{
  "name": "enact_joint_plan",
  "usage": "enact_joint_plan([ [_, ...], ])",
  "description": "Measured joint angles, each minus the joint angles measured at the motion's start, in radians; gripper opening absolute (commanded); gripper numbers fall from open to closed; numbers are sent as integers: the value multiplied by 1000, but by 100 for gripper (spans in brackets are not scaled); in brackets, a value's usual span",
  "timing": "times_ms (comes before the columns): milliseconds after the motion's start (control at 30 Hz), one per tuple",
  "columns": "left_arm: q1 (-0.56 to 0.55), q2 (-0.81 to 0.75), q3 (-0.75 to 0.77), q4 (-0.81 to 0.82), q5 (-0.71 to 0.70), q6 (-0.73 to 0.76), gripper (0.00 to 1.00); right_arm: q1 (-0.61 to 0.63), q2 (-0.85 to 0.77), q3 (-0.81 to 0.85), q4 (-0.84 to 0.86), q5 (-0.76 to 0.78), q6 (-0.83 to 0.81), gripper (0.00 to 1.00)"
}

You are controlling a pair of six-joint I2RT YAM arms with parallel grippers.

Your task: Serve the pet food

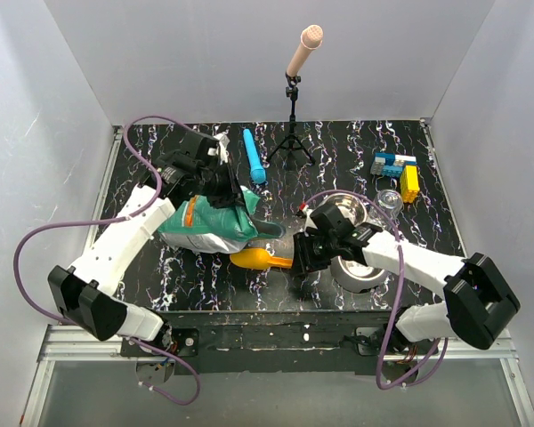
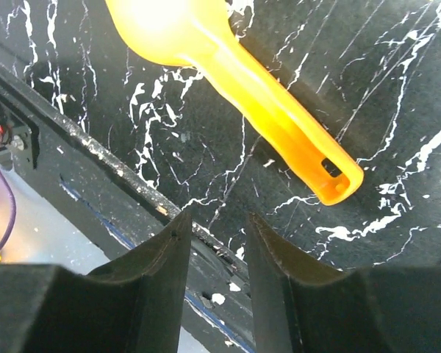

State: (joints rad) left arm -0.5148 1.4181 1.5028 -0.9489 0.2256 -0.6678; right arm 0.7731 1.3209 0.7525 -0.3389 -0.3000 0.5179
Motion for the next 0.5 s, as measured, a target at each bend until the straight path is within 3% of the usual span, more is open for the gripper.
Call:
enact_joint_plan([
  [67,-3,-11,-27,-1,-5,-5,0,0,4,3,-5,19,2,56],
  [133,-4,-24,-48,-13,-23,-6,0,0,17,5,-7,42,1,79],
  [200,-3,-32,-54,-29,-48,-6,0,0,31,10,-19,59,-14,84],
  [500,103,-14,34,-126,-106,20,0,49,84,88,-51,150,-213,75],
])
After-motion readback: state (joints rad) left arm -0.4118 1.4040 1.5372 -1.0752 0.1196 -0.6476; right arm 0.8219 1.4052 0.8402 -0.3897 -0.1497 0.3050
